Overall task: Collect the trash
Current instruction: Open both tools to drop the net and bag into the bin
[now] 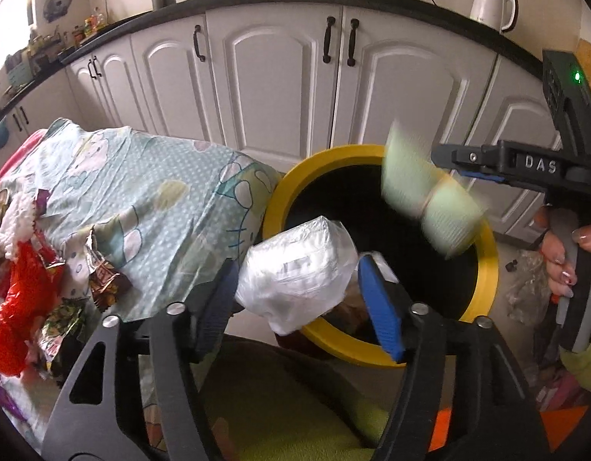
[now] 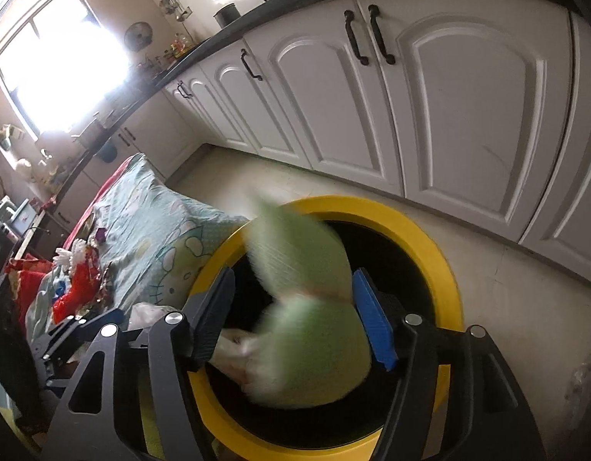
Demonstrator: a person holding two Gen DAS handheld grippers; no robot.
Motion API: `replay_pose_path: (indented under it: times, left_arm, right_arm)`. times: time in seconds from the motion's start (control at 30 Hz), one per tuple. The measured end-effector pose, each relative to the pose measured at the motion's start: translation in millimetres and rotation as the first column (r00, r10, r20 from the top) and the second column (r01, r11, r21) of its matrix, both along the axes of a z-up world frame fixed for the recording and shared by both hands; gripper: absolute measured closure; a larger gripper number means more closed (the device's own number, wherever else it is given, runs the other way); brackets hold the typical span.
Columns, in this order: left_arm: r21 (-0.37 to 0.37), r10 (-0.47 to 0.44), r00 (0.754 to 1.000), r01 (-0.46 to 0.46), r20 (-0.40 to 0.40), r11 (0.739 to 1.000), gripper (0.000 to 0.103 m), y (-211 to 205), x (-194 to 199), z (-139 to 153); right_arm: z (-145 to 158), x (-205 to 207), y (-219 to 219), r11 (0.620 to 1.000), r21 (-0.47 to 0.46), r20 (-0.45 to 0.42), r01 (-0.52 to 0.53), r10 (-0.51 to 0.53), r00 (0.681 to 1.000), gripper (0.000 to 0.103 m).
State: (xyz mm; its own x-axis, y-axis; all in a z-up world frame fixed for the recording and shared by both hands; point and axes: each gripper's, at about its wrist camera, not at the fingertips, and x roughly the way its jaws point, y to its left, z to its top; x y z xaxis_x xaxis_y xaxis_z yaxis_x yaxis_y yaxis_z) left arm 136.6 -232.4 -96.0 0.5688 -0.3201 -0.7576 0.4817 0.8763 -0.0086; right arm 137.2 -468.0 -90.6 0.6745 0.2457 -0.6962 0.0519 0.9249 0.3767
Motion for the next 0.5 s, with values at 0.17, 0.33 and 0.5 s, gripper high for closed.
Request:
replay_pose_path:
  times: [0.17,0.33,0.5]
  left_arm:
    - [-0.071,0.039,0.999,-0.037,0.025,0.997,0.027,16,-2,16]
    - [-0.125,0.103,0.993,-0.095,0.065,0.988,0.020,41,-4,31]
    - [-0.158,0.184,0.975,-0.164,0.122,0.974,0.015,71,-8,49]
  right_arm:
    - [7,-2,5,1.000,-0.022,0.020,0.000,0.001,1.000,0.040]
    - [22,-5,23,0.998,-0.057,0.060,-0.032,0.035,0.998,0.039]
    - [37,-9,47,0.993,-0.085,0.098,-0.081,0.090,0.991,0.036]
